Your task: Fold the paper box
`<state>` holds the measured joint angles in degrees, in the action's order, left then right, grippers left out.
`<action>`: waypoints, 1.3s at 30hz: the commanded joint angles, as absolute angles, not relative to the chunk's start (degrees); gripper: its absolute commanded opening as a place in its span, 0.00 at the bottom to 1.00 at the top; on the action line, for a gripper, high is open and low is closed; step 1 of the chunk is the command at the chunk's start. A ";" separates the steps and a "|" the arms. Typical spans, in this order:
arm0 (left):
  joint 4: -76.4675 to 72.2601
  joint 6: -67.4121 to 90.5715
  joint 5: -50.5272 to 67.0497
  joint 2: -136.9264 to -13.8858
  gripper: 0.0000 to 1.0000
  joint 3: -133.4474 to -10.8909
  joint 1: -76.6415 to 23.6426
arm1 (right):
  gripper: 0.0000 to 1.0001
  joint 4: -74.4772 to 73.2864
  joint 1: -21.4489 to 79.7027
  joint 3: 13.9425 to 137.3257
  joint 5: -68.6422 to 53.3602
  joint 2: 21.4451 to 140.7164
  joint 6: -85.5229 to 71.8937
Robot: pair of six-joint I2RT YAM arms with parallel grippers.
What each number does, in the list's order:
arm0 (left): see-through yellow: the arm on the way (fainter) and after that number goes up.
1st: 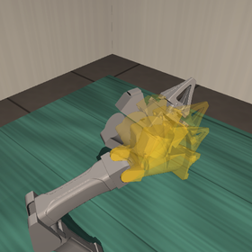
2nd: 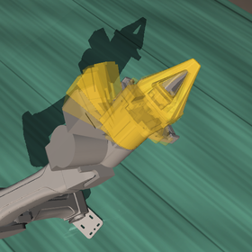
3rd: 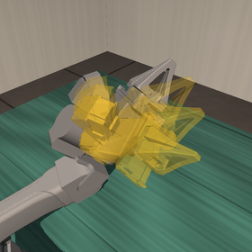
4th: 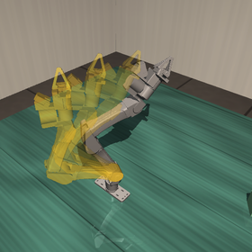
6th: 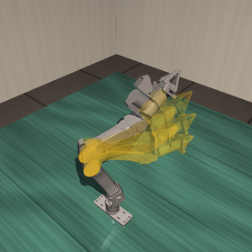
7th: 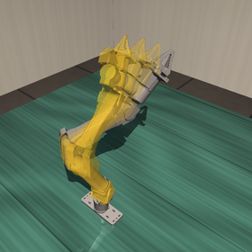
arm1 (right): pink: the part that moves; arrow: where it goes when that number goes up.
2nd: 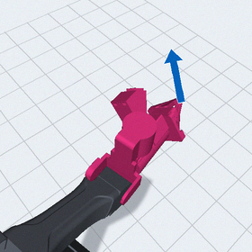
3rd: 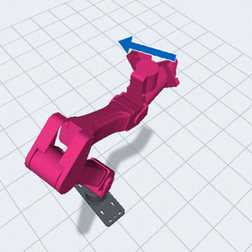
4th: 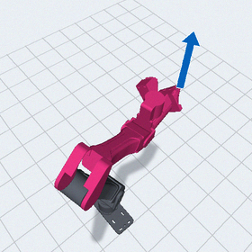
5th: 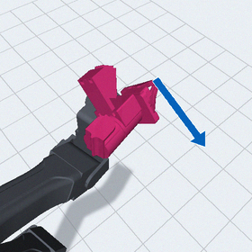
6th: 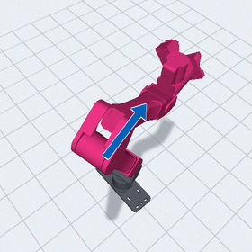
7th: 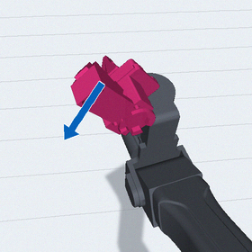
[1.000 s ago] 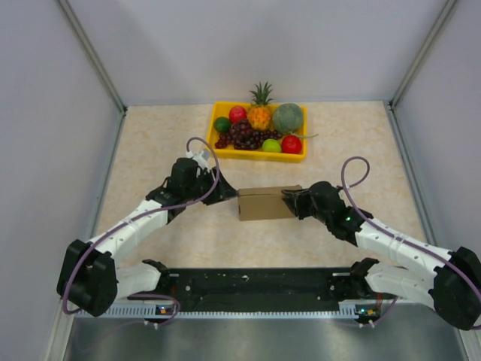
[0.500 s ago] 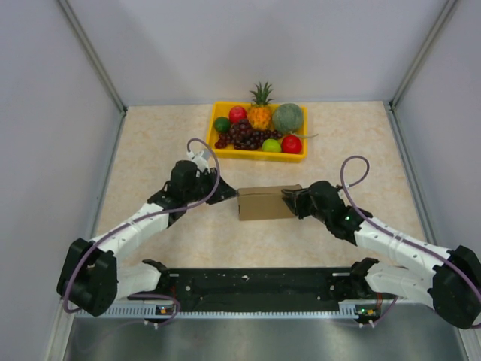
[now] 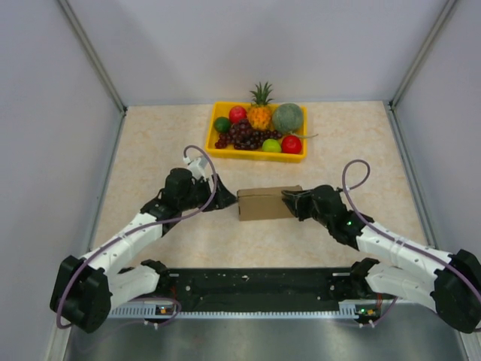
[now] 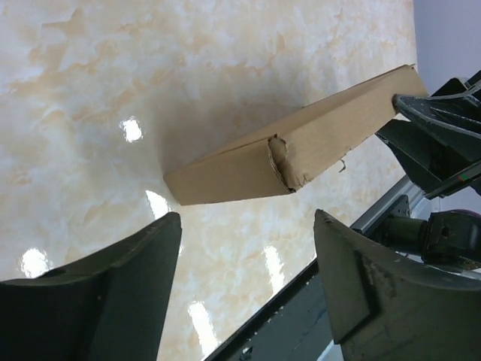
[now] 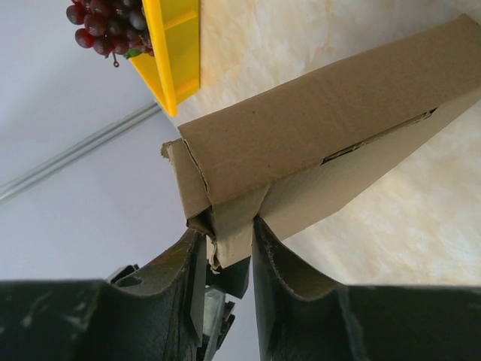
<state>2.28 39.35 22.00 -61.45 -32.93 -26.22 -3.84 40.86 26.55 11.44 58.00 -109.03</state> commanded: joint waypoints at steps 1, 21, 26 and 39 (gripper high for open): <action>6.59 34.28 22.41 -60.46 0.79 -38.40 -25.93 | 0.08 -17.84 40.87 20.22 12.66 59.25 -105.91; 22.85 7.04 39.21 -86.39 0.71 -64.94 -30.23 | 0.06 -11.52 40.78 18.28 15.82 57.74 -92.46; 26.10 3.17 39.99 -91.39 0.67 -69.08 -30.67 | 0.06 -10.02 40.78 16.79 15.91 57.04 -91.67; 19.87 6.06 26.19 -92.90 0.29 -57.57 -36.12 | 0.40 -14.41 38.77 21.09 19.33 48.10 -76.13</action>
<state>19.73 6.35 35.92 -90.17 -63.13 -34.96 1.87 40.58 21.15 13.61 50.92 -88.60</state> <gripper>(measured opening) 0.437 0.249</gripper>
